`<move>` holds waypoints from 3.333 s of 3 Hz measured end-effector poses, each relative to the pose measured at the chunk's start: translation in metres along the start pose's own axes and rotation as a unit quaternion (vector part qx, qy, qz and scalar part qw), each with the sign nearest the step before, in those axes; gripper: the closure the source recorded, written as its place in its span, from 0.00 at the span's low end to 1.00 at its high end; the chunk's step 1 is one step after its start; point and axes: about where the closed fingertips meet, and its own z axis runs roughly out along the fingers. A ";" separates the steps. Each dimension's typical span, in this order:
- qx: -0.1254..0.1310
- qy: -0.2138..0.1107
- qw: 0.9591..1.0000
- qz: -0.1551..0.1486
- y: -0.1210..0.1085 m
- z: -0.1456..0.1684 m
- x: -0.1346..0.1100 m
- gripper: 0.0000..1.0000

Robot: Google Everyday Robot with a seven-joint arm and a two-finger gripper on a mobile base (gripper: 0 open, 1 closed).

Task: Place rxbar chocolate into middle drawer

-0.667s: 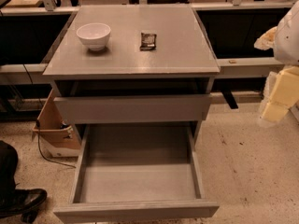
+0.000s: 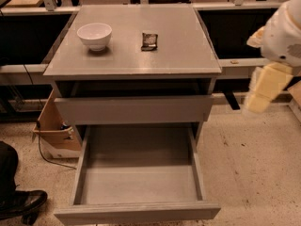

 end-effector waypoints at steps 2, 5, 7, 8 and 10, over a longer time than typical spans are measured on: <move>0.028 -0.059 0.996 0.056 -0.114 0.076 -0.064 0.00; 0.018 -0.164 0.978 0.124 -0.176 0.126 -0.108 0.00; -0.004 -0.296 0.939 0.173 -0.227 0.184 -0.200 0.00; 0.018 -0.301 0.937 0.175 -0.246 0.218 -0.238 0.00; 0.049 -0.290 0.935 0.197 -0.276 0.280 -0.258 0.00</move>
Offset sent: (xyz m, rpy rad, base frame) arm 0.2138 0.0559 -0.0284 0.2024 -0.1084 -0.1249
